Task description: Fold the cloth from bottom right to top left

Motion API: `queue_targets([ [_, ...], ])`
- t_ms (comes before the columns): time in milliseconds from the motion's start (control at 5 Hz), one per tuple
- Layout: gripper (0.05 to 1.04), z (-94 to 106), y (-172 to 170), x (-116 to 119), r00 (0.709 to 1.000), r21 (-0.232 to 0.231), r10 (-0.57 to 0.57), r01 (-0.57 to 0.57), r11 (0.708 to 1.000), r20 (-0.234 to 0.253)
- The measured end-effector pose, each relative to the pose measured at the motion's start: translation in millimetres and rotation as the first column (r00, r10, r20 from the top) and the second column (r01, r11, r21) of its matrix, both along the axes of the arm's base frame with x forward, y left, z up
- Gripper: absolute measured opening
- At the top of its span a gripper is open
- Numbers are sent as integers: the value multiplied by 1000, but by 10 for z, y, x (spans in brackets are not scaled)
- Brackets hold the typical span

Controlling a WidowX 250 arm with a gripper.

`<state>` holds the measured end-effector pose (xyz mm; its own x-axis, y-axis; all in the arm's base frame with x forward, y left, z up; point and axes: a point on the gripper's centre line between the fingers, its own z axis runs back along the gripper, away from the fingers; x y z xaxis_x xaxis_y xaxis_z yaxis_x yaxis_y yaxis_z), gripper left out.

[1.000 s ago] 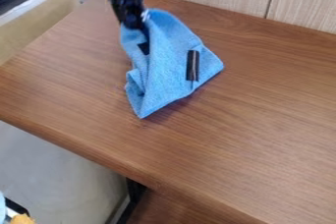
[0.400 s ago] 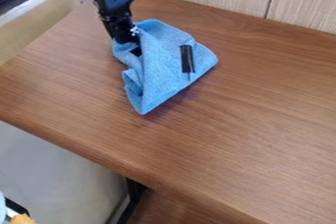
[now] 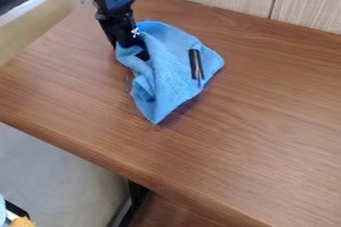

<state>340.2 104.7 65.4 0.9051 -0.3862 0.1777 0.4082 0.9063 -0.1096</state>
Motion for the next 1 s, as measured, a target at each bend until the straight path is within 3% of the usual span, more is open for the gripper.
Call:
queue_targets([
  [200,985,22,-8,-29,1000,7,-1,1,1000,-17],
  [600,1001,127,-53,-64,998,57,11,-7,998,-60],
  [800,1000,338,-93,-29,1000,78,2,0,997,-26],
  [1000,1000,630,-172,51,999,69,-26,23,997,46],
])
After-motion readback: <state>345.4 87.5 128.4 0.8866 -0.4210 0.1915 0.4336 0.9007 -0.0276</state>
